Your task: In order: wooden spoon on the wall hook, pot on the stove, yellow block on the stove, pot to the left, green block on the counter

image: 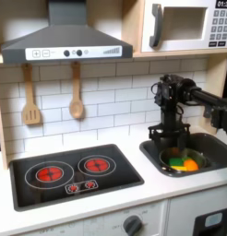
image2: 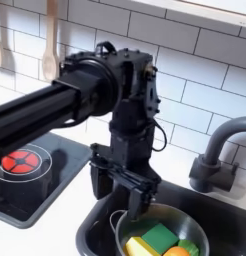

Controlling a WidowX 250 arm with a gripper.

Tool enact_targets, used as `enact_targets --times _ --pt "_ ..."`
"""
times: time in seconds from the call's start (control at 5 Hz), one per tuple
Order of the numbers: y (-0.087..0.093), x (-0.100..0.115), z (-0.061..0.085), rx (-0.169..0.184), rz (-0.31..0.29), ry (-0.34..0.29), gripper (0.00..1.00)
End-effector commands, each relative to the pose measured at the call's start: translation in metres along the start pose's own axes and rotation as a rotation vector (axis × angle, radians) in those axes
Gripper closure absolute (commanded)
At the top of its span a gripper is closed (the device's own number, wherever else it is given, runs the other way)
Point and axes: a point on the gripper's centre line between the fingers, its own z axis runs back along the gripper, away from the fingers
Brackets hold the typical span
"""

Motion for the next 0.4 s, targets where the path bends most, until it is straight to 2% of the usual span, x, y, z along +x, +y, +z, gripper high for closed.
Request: enact_targets --times 0.0,0.2 --pt "0.0000 0.0000 0.0000 0.000 0.000 0.000 0.00" --pt "-0.0029 0.0068 -0.0066 0.021 -0.007 0.011 0.00"
